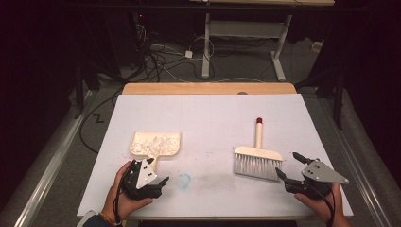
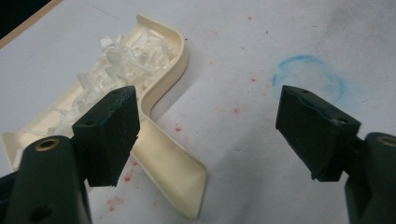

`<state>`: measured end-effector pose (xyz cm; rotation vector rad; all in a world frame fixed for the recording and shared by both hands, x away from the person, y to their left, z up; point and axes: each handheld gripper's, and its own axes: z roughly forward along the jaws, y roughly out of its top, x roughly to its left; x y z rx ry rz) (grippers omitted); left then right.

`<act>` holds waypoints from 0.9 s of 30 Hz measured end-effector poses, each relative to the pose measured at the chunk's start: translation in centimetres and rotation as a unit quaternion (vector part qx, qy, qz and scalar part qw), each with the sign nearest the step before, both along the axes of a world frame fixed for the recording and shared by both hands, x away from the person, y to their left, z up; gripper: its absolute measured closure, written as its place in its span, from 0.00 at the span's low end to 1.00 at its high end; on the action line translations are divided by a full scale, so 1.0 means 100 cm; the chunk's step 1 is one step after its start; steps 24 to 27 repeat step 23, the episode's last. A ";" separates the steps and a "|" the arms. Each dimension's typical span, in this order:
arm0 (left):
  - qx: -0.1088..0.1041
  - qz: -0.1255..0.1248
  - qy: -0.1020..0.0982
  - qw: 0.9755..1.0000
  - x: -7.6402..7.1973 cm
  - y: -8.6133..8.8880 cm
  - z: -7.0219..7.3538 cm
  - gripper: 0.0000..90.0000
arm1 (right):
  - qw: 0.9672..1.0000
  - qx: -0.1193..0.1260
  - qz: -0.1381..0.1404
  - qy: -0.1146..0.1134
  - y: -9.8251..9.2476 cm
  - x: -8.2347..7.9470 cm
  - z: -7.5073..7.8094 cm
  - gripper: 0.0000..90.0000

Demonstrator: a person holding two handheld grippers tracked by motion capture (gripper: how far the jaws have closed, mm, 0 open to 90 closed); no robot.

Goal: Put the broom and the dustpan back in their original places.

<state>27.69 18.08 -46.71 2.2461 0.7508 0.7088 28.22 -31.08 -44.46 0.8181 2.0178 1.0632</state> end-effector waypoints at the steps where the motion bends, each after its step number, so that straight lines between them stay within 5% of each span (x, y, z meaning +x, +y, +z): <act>1: 0.000 0.000 0.000 1.000 0.000 0.000 0.000 0.24 | 1.000 -0.001 0.001 -0.001 0.000 0.000 0.000 0.26; 27: 0.000 0.008 -0.002 1.000 0.003 -0.001 0.002 0.24 | 1.000 -0.002 0.000 -0.002 -0.002 0.006 -0.004 0.26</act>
